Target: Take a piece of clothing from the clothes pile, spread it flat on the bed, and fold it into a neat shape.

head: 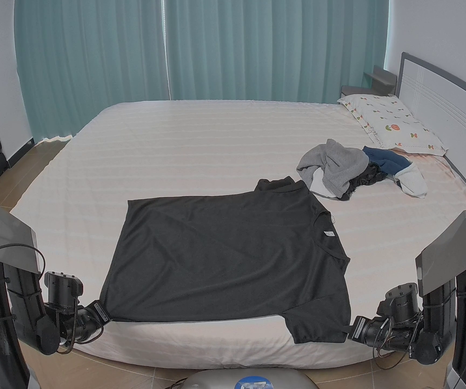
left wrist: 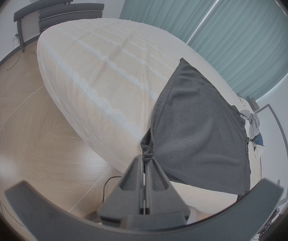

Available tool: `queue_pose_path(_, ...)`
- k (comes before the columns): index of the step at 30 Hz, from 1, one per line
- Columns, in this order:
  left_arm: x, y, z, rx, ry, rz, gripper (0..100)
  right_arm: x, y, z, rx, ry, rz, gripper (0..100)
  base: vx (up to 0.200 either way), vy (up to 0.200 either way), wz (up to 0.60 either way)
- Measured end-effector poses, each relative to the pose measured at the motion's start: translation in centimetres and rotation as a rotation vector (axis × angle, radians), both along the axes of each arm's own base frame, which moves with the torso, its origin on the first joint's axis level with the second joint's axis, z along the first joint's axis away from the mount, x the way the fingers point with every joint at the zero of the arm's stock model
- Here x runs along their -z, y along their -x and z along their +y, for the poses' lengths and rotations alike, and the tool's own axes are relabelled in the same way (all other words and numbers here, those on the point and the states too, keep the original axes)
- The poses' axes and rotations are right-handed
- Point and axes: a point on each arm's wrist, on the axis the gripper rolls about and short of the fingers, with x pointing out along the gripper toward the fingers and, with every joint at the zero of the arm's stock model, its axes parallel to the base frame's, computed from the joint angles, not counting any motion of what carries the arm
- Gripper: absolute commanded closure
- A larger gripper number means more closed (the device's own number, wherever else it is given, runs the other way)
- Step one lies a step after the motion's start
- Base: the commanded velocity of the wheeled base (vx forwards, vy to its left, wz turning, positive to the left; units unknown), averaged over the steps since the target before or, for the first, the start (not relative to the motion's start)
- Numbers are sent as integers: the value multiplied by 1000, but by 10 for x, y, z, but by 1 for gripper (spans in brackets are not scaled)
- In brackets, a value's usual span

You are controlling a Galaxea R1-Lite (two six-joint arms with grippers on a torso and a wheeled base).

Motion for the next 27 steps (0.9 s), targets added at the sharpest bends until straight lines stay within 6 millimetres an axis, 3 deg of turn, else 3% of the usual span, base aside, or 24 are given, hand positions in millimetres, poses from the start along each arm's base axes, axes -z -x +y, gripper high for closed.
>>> queue_pose_path(12,0,2,0,10,-11,7,100,1,7,-11,-27,99,66,100,0,0,0)
queue_pose_path(22,0,9,0,49,-50,29,100,2,15,0,-103,125,97,100,0,0,0)
queue_pose_path(23,1,9,0,50,-51,31,100,3,15,0,-106,125,96,0,0,0,0)
queue_pose_path(27,1,10,0,50,-51,35,100,1,13,2,-104,112,62,0,0,0,0)
